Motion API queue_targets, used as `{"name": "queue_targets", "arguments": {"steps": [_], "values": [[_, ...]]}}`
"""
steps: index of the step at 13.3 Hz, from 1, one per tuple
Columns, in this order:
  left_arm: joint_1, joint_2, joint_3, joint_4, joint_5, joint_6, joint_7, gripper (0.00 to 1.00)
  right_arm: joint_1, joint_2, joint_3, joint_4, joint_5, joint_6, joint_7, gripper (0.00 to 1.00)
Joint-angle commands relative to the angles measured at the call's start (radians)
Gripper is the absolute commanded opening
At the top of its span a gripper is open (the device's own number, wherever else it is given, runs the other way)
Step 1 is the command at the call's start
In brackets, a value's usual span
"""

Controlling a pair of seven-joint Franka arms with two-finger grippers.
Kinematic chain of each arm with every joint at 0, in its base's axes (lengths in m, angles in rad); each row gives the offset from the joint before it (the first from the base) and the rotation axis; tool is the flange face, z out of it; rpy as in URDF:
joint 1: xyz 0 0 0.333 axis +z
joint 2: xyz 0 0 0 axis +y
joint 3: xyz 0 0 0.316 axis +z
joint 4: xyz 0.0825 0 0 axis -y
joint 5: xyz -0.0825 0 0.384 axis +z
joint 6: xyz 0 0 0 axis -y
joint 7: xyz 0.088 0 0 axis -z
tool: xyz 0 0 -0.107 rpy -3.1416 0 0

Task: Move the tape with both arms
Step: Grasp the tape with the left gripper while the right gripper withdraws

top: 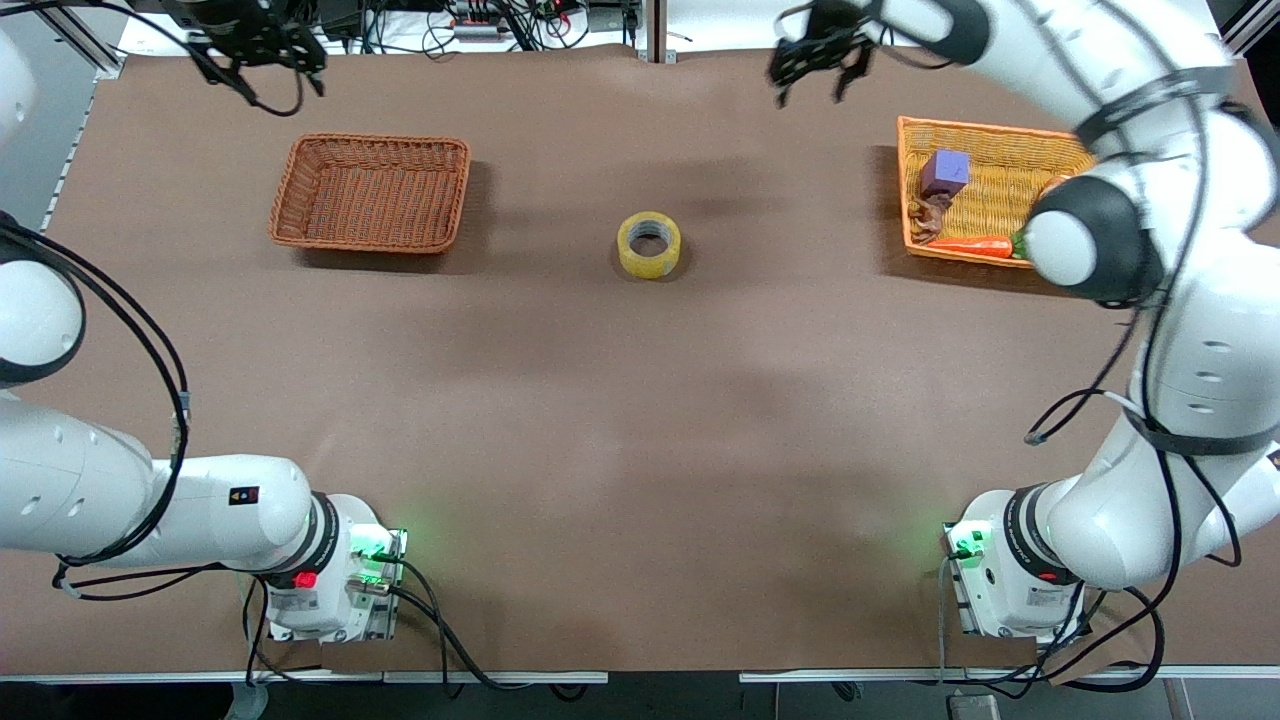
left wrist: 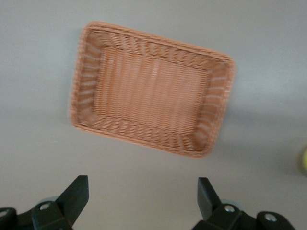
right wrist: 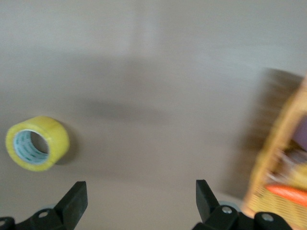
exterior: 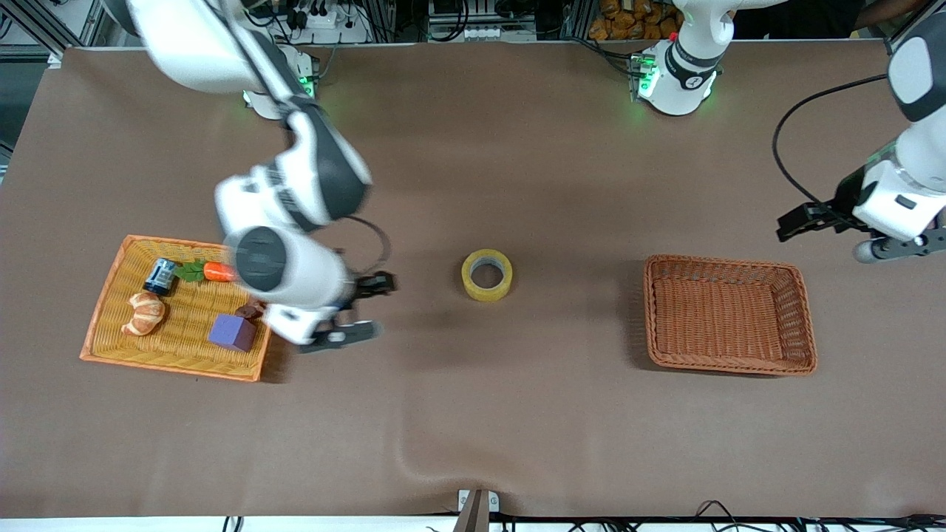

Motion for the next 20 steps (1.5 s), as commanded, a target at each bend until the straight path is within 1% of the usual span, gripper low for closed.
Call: {"name": "queue_targets", "arguments": {"steps": [1,2,3,4,6,7,8,9,10,11,12,13,15,16,17,18,19,20], "values": [[-0.009,0.066,-0.144,0.048,-0.031,0.034,-0.214,1.00,-0.091,-0.193,0.005,-0.167,0.001,-0.076,-0.005,1.00],[-0.017,0.118,-0.208,0.072,-0.031,0.060,-0.303,1.00,-0.113,-0.245,-0.006,-0.195,-0.027,-0.093,0.000,1.00],[-0.035,0.185,-0.263,0.082,-0.026,0.136,-0.399,1.00,-0.160,-0.310,-0.012,-0.241,-0.039,-0.093,-0.009,1.00],[-0.080,0.251,-0.288,0.085,-0.016,0.223,-0.479,1.00,-0.209,-0.373,-0.012,-0.295,-0.039,-0.093,-0.022,1.00],[-0.208,0.386,-0.287,0.099,-0.012,0.391,-0.565,1.00,-0.260,-0.511,-0.015,-0.408,-0.053,-0.087,-0.083,1.00],[-0.264,0.464,-0.284,0.128,0.006,0.436,-0.604,1.00,-0.288,-0.554,-0.015,-0.448,-0.076,-0.084,-0.089,1.00],[-0.323,0.540,-0.281,0.173,0.061,0.450,-0.651,1.00,-0.317,-0.572,-0.014,-0.461,-0.090,-0.089,-0.101,1.00],[-0.360,0.616,-0.281,0.229,0.125,0.450,-0.706,1.00,-0.355,-0.588,-0.014,-0.463,-0.090,-0.099,-0.138,1.00],[-0.382,0.673,-0.281,0.266,0.177,0.450,-0.762,1.00,-0.371,-0.617,-0.014,-0.476,-0.090,-0.113,-0.163,1.00],[-0.400,0.712,-0.281,0.278,0.225,0.453,-0.799,1.00,-0.383,-0.661,-0.014,-0.522,-0.090,-0.103,-0.164,1.00],[-0.411,0.747,-0.281,0.278,0.265,0.468,-0.811,1.00,-0.400,-0.707,-0.014,-0.580,-0.090,-0.065,-0.163,1.00],[-0.413,0.772,-0.281,0.275,0.291,0.497,-0.816,1.00,-0.405,-0.723,-0.014,-0.604,-0.090,-0.055,-0.163,1.00],[-0.425,0.824,-0.281,0.280,0.294,0.529,-0.845,1.00,-0.408,-0.720,-0.013,-0.581,-0.096,-0.079,-0.154,1.00],[-0.446,0.842,-0.279,0.283,0.296,0.557,-0.880,0.92,-0.430,-0.711,-0.015,-0.535,-0.098,-0.104,-0.157,1.00],[-0.462,0.846,-0.263,0.283,0.297,0.581,-0.900,0.66,-0.458,-0.695,-0.015,-0.495,-0.099,-0.130,-0.166,1.00],[-0.473,0.844,-0.252,0.283,0.297,0.582,-0.908,0.31,-0.470,-0.686,-0.015,-0.471,-0.104,-0.147,-0.167,1.00],[-0.470,0.842,-0.252,0.283,0.296,0.582,-0.909,0.06,-0.474,-0.683,-0.014,-0.463,-0.108,-0.153,-0.167,1.00],[-0.467,0.841,-0.252,0.280,0.296,0.580,-0.909,0.00,-0.466,-0.675,-0.012,-0.463,-0.113,-0.153,-0.167,1.00]]}}
